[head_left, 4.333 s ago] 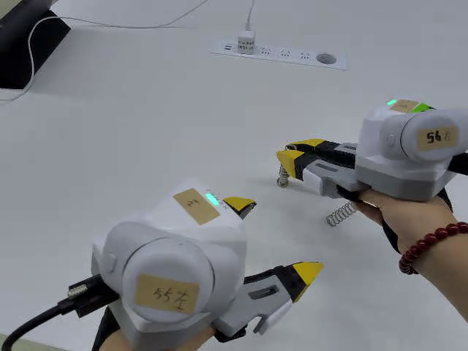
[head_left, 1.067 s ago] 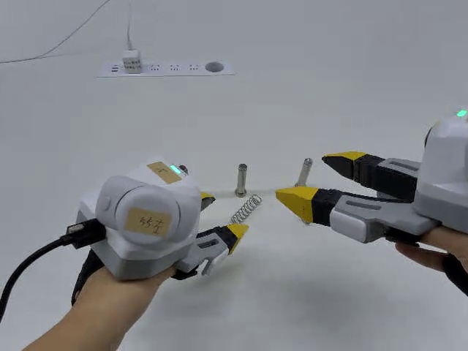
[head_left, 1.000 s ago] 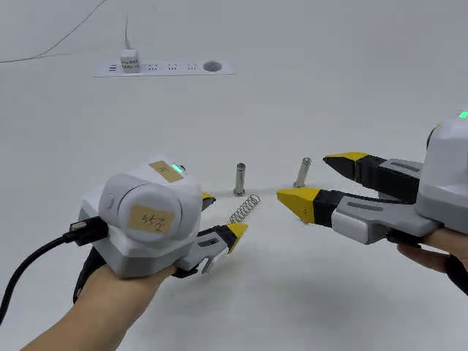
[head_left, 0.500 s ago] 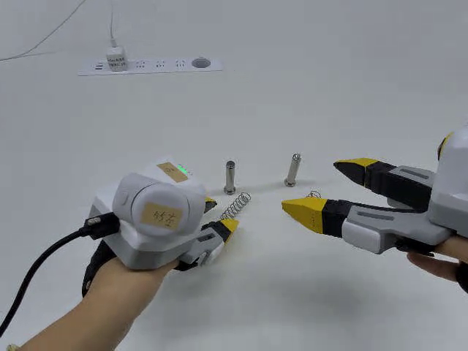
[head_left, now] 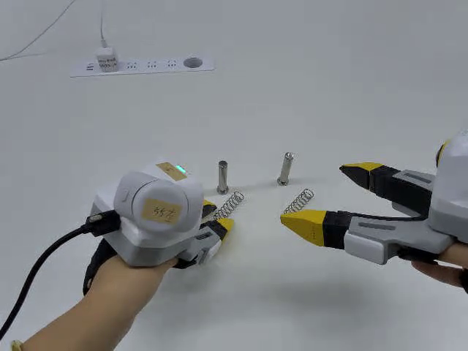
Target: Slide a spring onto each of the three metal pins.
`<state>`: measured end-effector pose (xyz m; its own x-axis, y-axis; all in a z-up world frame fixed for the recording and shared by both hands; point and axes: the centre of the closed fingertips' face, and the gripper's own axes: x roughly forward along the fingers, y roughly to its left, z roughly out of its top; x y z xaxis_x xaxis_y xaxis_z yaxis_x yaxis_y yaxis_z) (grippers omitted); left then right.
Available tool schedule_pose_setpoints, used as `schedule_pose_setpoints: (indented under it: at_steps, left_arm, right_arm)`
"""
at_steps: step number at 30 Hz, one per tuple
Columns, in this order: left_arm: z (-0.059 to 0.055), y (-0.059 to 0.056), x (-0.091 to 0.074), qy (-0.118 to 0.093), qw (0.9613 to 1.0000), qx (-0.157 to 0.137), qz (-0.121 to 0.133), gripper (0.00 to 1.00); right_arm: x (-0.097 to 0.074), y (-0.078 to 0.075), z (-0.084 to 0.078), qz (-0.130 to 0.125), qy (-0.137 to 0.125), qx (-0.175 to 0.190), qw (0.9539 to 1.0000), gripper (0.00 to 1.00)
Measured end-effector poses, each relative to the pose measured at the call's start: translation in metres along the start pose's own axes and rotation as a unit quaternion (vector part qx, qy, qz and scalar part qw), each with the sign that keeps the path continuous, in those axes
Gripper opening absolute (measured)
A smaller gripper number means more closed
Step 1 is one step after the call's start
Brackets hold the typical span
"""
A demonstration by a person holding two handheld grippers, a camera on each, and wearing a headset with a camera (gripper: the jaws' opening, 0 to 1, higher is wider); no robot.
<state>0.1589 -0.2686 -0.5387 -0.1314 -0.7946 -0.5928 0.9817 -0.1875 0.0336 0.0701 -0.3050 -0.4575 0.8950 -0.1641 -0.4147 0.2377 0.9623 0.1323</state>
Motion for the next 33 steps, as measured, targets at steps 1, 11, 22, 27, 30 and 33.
schedule_pose_setpoints:
  at_steps: [1,11,22,27,30,33]
  left_arm:
    - [-0.001,0.0,0.0,0.001,1.0,0.0,0.0,0.17]
    - [-0.001,-0.001,0.002,0.002,1.0,-0.004,-0.008,0.11]
    - [0.01,-0.009,-0.017,-0.02,0.9992,-0.03,-0.02,0.1]
    - [0.019,-0.009,-0.029,-0.038,0.9981,-0.043,-0.019,0.1]
    - [0.024,-0.01,-0.038,-0.051,0.9974,-0.048,-0.018,0.1]
    - [0.027,-0.011,-0.046,-0.06,0.9967,-0.051,-0.019,0.1]
  right_arm:
    - [0.0,0.0,0.0,-0.001,0.0,0.0,1.0,0.75]
    - [-0.005,-0.003,-0.004,-0.011,0.0,0.01,0.9999,0.74]
    - [-0.007,-0.003,0.001,-0.011,-0.008,0.025,0.9996,0.74]
    - [-0.007,-0.002,0.01,-0.008,-0.02,0.038,0.999,0.74]
    - [-0.006,0.001,0.015,-0.002,-0.024,0.04,0.9989,0.72]
    - [-0.004,0.005,0.02,0.006,-0.03,0.047,0.9984,0.72]
